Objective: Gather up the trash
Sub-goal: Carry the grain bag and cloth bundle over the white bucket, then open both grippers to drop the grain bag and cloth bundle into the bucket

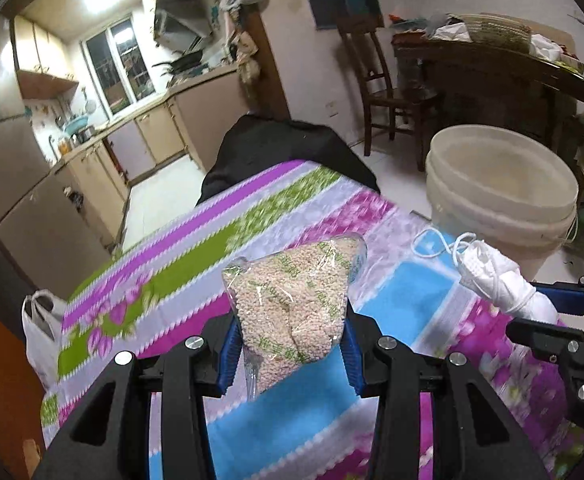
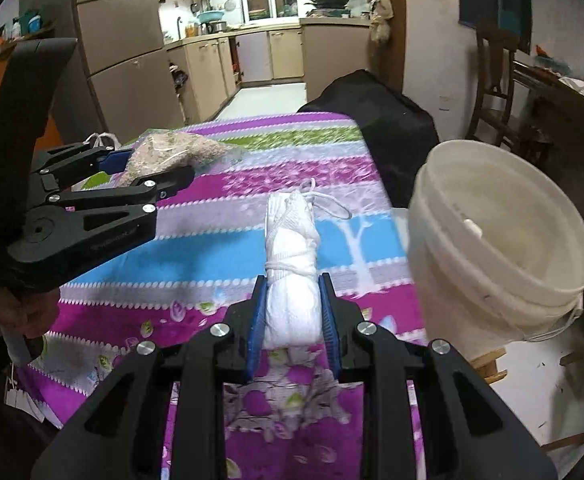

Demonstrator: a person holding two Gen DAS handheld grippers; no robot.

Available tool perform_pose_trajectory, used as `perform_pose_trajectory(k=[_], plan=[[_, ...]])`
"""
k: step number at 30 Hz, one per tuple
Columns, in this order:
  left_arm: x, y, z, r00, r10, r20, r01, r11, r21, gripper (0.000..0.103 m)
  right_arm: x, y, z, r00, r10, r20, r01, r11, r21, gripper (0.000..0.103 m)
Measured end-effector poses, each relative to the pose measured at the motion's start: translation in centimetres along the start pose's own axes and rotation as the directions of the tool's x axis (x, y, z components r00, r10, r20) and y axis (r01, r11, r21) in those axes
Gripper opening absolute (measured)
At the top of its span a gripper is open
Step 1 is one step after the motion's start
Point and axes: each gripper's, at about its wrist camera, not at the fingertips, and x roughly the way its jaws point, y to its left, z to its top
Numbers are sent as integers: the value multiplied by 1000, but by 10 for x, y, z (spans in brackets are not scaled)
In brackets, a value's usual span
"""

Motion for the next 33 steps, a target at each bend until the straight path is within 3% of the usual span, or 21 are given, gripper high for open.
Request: perform_pose_trajectory(k=[15, 26, 33], plan=[[14, -69, 92, 993, -63, 104, 49, 991, 125, 44, -48, -87, 52, 981, -189, 46, 187, 981, 41, 24], [47, -150, 160, 983, -141, 116, 110, 964, 242, 44, -50, -151, 73, 948, -315, -37, 317, 946, 66, 24], [81, -195, 189, 975, -211, 66, 183, 936, 300, 44, -38, -188, 80, 929, -346, -128, 358, 930, 80, 24]])
